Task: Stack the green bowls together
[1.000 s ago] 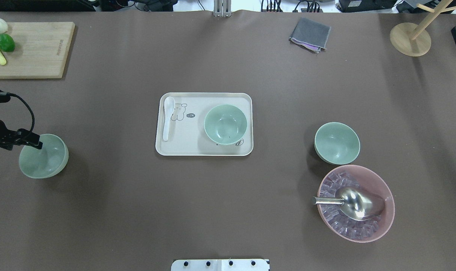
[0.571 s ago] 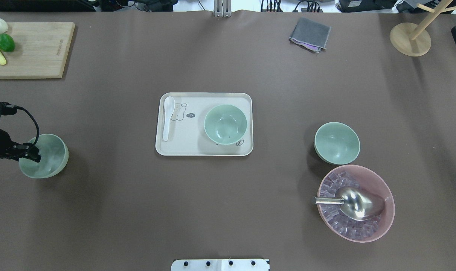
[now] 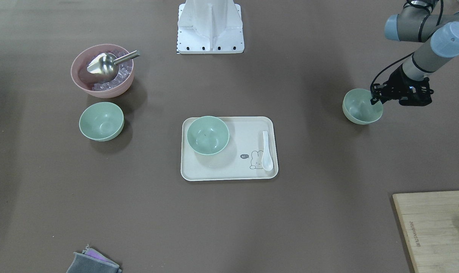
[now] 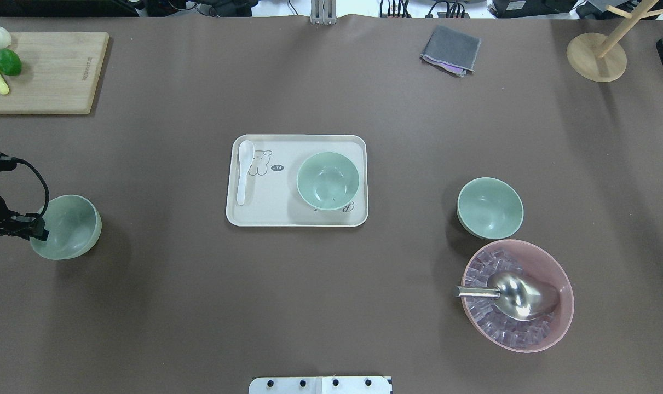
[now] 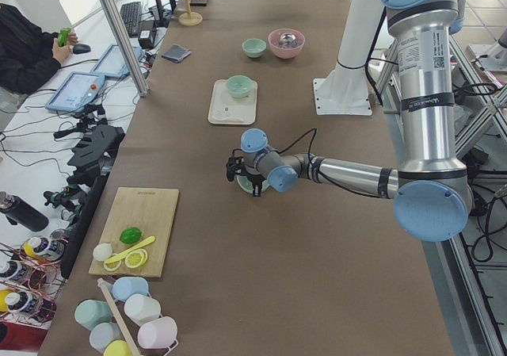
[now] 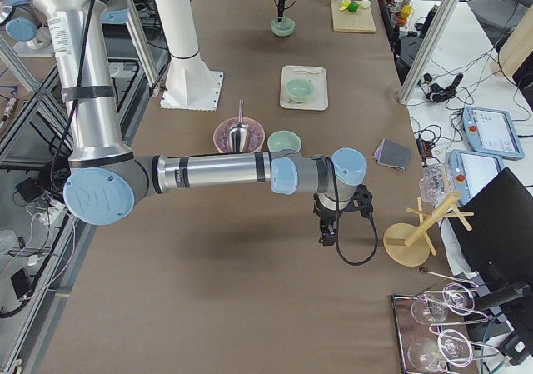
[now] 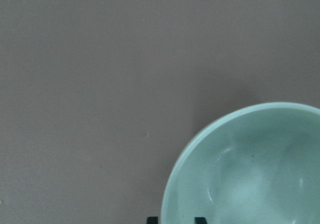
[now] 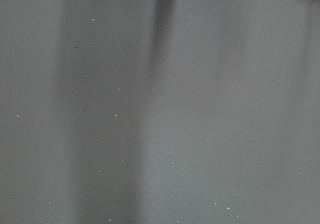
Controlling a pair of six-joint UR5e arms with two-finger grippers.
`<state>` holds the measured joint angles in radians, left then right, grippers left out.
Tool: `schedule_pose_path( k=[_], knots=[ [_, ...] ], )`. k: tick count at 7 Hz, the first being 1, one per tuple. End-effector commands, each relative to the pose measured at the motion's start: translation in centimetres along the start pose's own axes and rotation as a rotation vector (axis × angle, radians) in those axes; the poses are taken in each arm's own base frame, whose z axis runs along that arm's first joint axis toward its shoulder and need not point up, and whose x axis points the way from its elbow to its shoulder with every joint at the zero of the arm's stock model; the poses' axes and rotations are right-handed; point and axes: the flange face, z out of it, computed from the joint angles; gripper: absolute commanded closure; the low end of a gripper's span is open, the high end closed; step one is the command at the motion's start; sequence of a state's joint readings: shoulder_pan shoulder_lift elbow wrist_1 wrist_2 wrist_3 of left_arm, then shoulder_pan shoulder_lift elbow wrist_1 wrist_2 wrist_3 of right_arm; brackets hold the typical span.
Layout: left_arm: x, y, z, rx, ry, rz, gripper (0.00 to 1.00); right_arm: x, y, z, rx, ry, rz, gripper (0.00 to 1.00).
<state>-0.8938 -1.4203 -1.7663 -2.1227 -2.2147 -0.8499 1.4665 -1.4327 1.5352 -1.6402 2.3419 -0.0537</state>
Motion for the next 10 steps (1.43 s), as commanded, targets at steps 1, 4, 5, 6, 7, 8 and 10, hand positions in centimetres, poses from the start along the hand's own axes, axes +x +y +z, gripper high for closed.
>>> schedule_pose_path(
  k=[1, 4, 5, 6, 7, 8, 10],
  knots=[
    [-0.1, 0.0, 0.0, 0.000, -0.002, -0.003, 0.64, -0.1, 0.0, 0.2, -0.004, -0.001, 0.001, 0.00],
    [-0.4, -0.2, -0.4, 0.008, -0.001, -0.009, 1.00, -0.4, -0.1, 0.3, -0.006, -0.003, -0.002, 0.00],
    [0.2, -0.2, -1.1, 0.012, 0.015, -0.003, 1.00, -1.1, -0.3, 0.2, -0.002, -0.006, 0.034, 0.00],
    [0.0, -0.8, -2.8, 0.014, 0.051, -0.025, 1.00, -1.3, -0.5, 0.2, -0.001, -0.012, 0.052, 0.00],
    [-1.2, -1.9, -5.8, 0.006, 0.114, -0.080, 1.00, -1.7, -0.7, 0.2, -0.002, -0.032, 0.052, 0.00],
    [0.5, -3.4, -7.9, -0.001, 0.129, -0.106, 1.00, -2.4, -0.8, 0.0, 0.002, -0.040, 0.042, 0.00],
    [11.2, -11.3, -12.5, -0.004, 0.104, -0.147, 1.00, -8.9, -1.7, 0.8, -0.006, -0.039, -0.048, 0.00]
  ],
)
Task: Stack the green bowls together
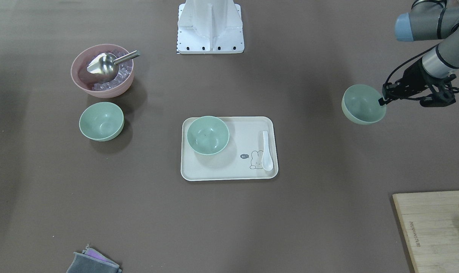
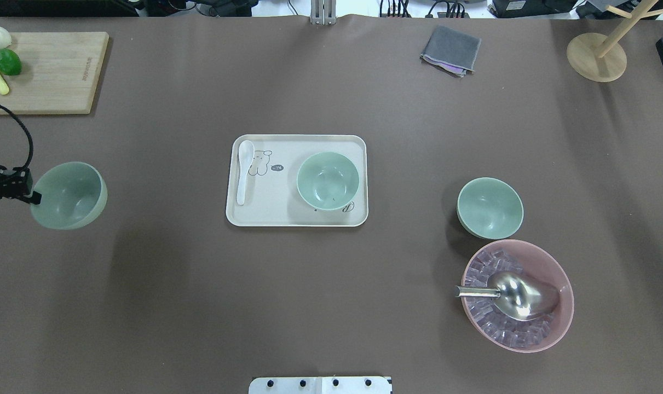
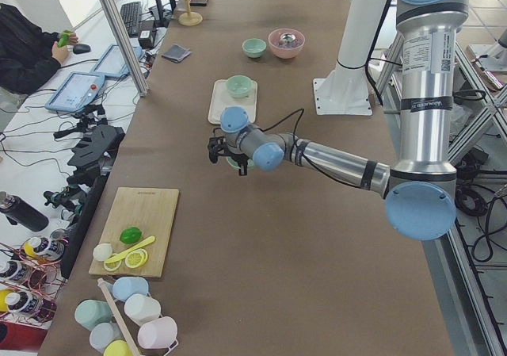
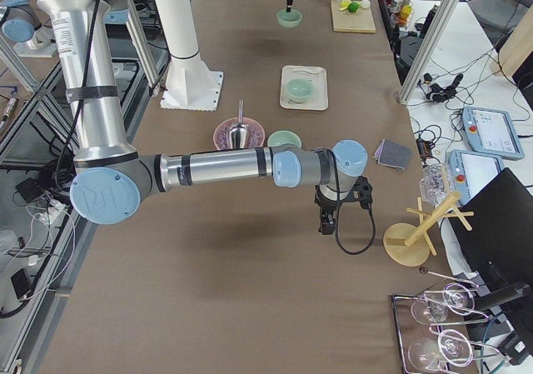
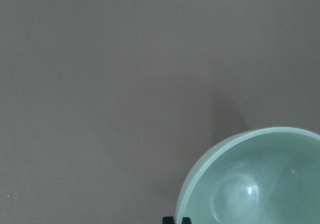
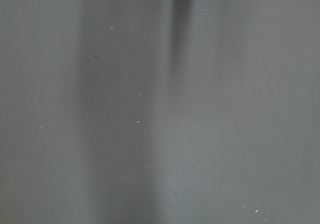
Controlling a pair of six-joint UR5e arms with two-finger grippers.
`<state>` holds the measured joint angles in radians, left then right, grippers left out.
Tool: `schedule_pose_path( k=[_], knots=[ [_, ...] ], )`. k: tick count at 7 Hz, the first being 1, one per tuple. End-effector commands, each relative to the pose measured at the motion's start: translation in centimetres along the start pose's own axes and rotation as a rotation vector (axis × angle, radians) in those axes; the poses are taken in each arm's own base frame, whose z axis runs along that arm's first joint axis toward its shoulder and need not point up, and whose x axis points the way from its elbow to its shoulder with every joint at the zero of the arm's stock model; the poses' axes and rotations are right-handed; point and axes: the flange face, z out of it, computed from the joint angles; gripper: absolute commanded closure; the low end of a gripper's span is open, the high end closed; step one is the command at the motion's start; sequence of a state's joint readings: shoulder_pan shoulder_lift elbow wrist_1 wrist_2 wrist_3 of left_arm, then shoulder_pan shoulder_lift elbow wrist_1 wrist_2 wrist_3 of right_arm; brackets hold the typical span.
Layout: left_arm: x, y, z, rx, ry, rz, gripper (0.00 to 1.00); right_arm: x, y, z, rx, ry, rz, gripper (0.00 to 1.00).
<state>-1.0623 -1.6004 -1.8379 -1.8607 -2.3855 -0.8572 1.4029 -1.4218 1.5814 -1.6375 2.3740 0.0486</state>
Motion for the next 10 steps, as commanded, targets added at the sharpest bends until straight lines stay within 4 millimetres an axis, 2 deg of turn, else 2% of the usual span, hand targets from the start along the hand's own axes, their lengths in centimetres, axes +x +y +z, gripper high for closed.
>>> schedule_pose_path(
  k=[1, 2, 4, 5, 6, 7, 8, 9, 10],
  knots=[
    [11.8, -5.1, -4.0, -0.009, -0.023, -0.043, 1.00, -8.1, -0.6, 0.9, -0.006, -0.009, -0.084, 0.00],
    [14.7, -5.7, -4.3, 0.006, -0.027, -0.080, 1.00, -12.8, -1.4, 1.0, 0.003, -0.002, -0.007, 0.01],
    [20.5, -6.3, -3.3, -0.006, -0.007, -0.112, 1.00, -20.3, -1.2, 4.1, 0.034, 0.010, -0.013, 0.03],
    [21.5, -6.4, -3.3, -0.007, -0.003, -0.114, 1.00, -23.2, -0.8, 5.8, 0.076, -0.004, -0.007, 0.05],
    [21.5, -6.4, -3.2, -0.009, -0.003, -0.113, 1.00, -26.2, -0.5, 7.2, 0.095, -0.016, -0.024, 0.06],
    [21.9, -6.6, -3.1, -0.010, -0.003, -0.112, 1.00, -28.5, -0.3, 8.3, 0.088, -0.020, -0.046, 0.06],
    [21.8, -6.6, -3.1, -0.009, -0.004, -0.114, 1.00, -29.8, 0.0, 9.1, 0.077, -0.024, -0.064, 0.08],
    [21.9, -6.6, -3.1, -0.010, -0.003, -0.114, 1.00, -29.6, 0.6, 10.0, 0.061, -0.013, -0.064, 0.09],
    [21.9, -6.6, -3.1, -0.010, -0.003, -0.116, 1.00, -30.5, 1.3, 11.2, 0.040, -0.011, -0.080, 0.09]
  ],
)
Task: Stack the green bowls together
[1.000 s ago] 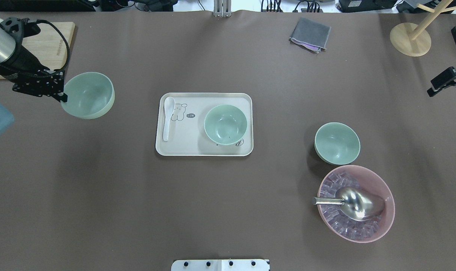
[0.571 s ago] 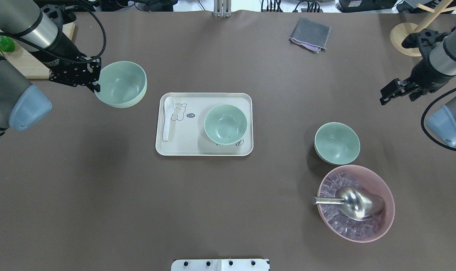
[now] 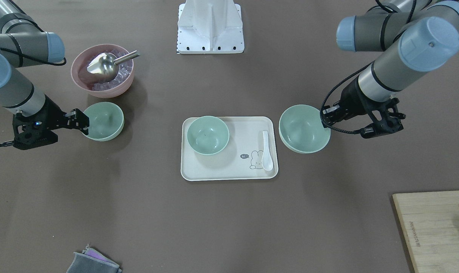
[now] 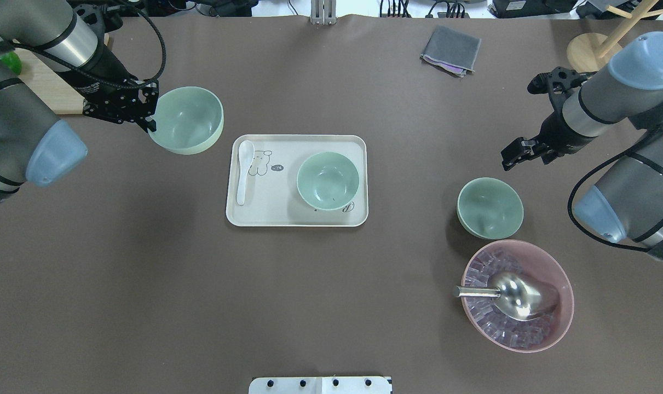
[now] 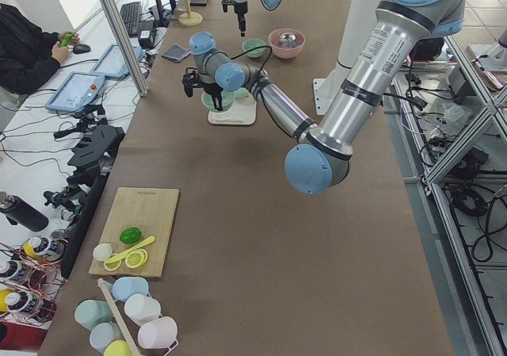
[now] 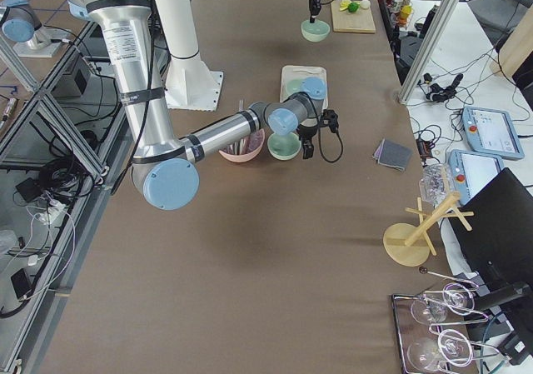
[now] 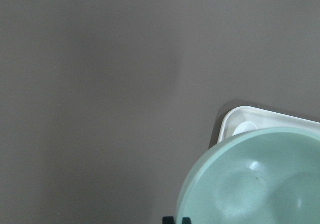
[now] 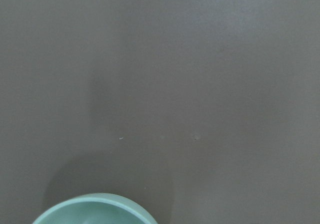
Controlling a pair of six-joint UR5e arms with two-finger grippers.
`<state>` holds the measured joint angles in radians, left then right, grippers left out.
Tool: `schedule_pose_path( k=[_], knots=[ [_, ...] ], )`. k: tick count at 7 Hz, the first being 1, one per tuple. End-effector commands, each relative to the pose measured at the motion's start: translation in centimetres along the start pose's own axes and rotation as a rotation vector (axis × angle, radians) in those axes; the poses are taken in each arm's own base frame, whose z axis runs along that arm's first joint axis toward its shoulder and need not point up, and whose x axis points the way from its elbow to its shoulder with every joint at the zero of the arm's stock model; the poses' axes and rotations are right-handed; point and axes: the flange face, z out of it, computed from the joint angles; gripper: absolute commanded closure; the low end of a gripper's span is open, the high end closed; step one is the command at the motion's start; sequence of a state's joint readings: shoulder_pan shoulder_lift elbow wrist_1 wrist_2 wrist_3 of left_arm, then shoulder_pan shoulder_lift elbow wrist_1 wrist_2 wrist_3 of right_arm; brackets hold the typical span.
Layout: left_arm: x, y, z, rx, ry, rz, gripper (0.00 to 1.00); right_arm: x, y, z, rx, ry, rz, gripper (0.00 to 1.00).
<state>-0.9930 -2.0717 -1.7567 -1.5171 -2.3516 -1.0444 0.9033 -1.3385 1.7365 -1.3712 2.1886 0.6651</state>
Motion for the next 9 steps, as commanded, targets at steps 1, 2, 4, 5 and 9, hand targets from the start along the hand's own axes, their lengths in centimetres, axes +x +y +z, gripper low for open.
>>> schedule_pose_path(
  k=[1, 2, 4, 5, 9],
  knots=[
    [0.1, 0.0, 0.0, 0.000, 0.001, 0.001, 1.00, -1.7, 1.5, 2.3, -0.043, 0.001, -0.029, 0.10],
    [0.0, 0.0, 0.0, 0.000, 0.000, 0.000, 1.00, -2.0, 1.9, 2.8, -0.060, -0.002, -0.034, 0.19],
    [0.0, 0.0, 0.0, -0.001, -0.001, -0.001, 1.00, -0.8, 3.1, 3.0, -0.078, 0.000, -0.024, 0.30],
    [0.0, 0.0, 0.0, -0.001, -0.001, -0.001, 1.00, -0.2, 3.5, 3.3, -0.085, 0.006, -0.018, 0.35],
    [0.0, 0.1, -0.2, 0.001, 0.001, 0.001, 1.00, 0.1, 3.9, 3.4, -0.092, 0.009, -0.013, 0.76]
  ],
)
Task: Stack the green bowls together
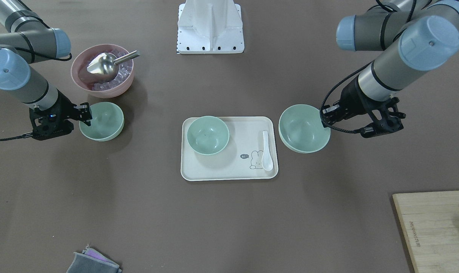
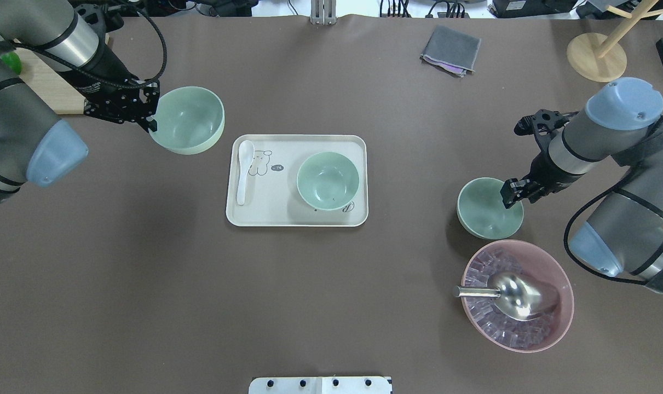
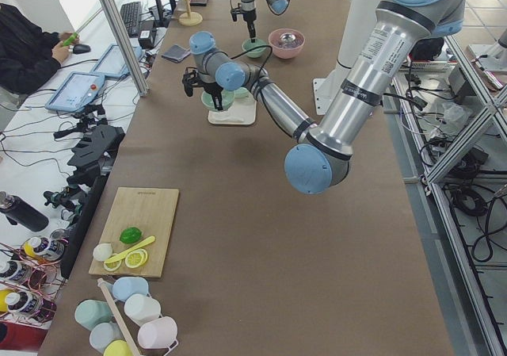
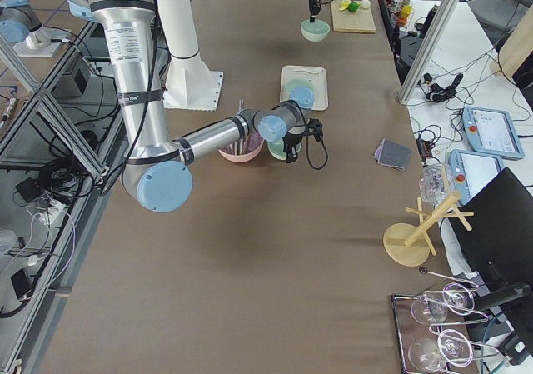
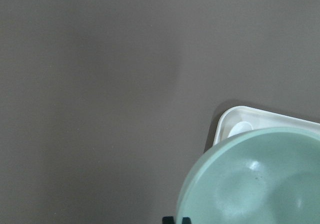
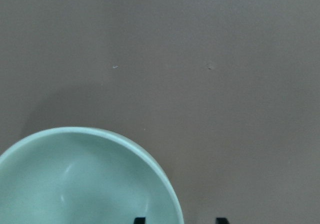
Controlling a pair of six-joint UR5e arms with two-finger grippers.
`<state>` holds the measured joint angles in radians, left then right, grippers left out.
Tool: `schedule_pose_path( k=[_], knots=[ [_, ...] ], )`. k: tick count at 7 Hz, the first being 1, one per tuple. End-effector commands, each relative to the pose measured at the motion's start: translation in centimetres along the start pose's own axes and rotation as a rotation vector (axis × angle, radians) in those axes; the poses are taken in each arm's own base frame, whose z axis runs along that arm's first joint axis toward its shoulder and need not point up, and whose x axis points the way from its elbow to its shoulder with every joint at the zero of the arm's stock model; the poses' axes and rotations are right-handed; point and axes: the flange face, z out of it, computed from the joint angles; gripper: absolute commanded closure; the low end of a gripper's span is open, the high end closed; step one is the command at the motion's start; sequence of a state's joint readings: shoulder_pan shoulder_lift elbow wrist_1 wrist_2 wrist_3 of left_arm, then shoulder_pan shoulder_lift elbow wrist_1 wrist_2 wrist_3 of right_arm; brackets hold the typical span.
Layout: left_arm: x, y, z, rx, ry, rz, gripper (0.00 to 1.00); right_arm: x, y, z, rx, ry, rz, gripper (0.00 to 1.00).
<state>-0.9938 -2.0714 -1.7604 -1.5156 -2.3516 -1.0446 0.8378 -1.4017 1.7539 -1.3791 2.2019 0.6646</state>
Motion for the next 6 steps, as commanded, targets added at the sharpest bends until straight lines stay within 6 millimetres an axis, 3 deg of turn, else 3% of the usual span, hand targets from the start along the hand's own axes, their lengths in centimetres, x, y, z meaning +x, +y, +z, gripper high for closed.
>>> schedule_pose_path(
  k=[1, 3, 4, 5, 6],
  knots=[
    [-0.1, 0.0, 0.0, 0.000, 0.000, 0.000, 1.00, 0.1, 0.2, 0.0, -0.001, 0.000, 0.000, 0.99],
    [-0.1, 0.0, -0.1, 0.001, 0.000, 0.002, 1.00, -0.9, 0.9, -1.0, 0.010, -0.014, -0.021, 1.00],
    [0.0, 0.0, 0.0, 0.000, 0.000, 0.003, 1.00, -1.4, 0.8, -2.9, 0.014, -0.031, -0.011, 1.00],
    [0.3, 0.1, -0.1, 0.002, 0.002, 0.006, 1.00, -2.0, -0.3, -6.7, 0.016, -0.040, 0.036, 1.00],
    [1.6, 0.2, -0.5, 0.007, 0.012, 0.022, 1.00, -3.0, -1.6, -9.1, 0.045, -0.045, 0.042, 1.00]
  ],
)
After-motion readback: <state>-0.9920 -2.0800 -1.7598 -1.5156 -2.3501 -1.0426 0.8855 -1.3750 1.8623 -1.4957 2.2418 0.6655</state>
